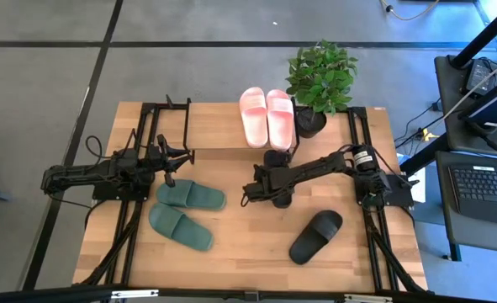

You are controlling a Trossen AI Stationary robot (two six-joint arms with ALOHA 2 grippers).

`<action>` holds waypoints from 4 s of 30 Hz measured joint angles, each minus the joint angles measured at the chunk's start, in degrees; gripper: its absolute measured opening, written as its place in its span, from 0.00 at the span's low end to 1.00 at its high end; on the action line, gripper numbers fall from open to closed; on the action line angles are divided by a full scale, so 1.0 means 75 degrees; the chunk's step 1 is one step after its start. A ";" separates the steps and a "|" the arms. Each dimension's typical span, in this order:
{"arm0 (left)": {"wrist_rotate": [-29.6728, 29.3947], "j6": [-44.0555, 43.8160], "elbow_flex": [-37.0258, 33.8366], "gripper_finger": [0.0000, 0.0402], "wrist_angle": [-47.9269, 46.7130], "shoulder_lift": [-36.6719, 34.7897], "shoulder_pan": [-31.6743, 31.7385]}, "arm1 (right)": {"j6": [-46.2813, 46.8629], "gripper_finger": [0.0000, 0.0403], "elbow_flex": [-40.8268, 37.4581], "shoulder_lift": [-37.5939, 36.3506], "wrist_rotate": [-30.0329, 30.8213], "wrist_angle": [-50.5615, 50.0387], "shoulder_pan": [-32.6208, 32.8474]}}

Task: Pick and place slides into the shelf
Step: Put the bottom black slide under the shelf

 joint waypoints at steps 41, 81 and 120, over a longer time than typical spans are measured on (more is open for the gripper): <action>0.0082 -0.0006 0.0000 0.19 -0.0015 0.0006 -0.0003 | 0.0552 0.61 0.1599 0.0017 -0.3376 -0.0853 0.2524; 0.0058 0.0000 0.0000 0.19 -0.0009 0.0007 -0.0001 | -0.0591 0.61 -0.3921 -0.2801 -0.4954 0.5456 0.1825; 0.0055 0.0006 0.0000 0.19 -0.0009 0.0009 -0.0001 | -0.1823 0.61 -0.4319 -0.2798 -0.3953 0.5630 -0.1090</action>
